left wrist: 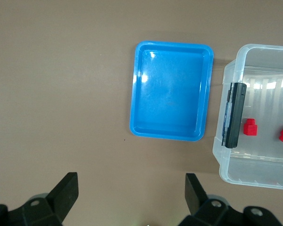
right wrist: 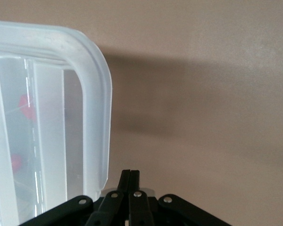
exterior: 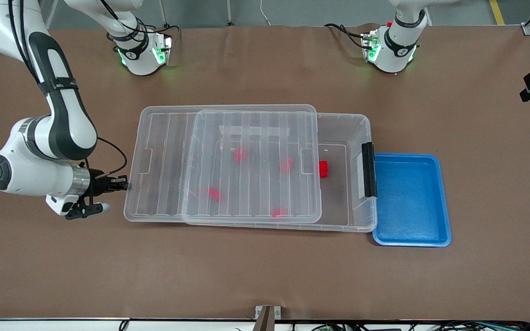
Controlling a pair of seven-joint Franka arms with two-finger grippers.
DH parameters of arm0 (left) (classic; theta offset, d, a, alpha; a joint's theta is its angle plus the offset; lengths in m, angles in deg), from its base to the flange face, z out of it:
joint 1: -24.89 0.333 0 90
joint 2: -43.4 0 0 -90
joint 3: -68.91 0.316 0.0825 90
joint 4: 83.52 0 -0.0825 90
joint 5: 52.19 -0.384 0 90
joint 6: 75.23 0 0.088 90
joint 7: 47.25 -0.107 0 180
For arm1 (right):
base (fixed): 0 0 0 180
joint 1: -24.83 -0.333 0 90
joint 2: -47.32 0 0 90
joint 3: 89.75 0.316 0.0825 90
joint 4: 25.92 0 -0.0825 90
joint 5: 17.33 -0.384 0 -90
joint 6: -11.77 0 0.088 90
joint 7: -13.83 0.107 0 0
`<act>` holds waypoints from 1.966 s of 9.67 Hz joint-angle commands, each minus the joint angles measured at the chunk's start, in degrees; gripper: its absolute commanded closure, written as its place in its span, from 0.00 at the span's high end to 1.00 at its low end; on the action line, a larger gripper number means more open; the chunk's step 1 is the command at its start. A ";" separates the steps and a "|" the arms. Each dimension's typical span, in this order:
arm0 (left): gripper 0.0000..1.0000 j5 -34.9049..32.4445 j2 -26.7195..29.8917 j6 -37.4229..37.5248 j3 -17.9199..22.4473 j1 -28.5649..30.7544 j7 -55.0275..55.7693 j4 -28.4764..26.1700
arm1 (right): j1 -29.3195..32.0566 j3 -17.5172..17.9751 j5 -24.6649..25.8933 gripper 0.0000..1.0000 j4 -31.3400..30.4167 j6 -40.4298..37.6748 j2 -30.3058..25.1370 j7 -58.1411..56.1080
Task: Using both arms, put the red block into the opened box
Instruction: 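Push the clear lid back over the box with the right gripper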
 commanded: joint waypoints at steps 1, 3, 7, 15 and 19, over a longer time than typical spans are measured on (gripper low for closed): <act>1.00 0.90 0.53 0.00 0.04 0.42 -0.53 -1.96 | -0.35 1.73 -1.19 0.00 0.18 -0.15 -0.14 4.65; 1.00 0.90 0.61 0.00 0.12 0.51 -1.31 -1.96 | -0.35 3.84 -1.19 0.00 0.79 0.20 -0.14 8.96; 1.00 0.90 0.53 0.00 0.21 0.51 -1.59 -1.96 | -0.35 5.43 -1.36 0.00 2.29 0.46 0.83 12.84; 1.00 0.82 0.53 0.36 0.21 0.51 -1.85 -2.22 | -0.52 12.01 -1.54 0.00 2.91 2.04 2.06 27.50; 1.00 0.82 0.61 0.53 0.30 0.51 -1.94 -2.31 | 0.09 13.52 -1.45 0.00 4.74 3.54 3.38 30.34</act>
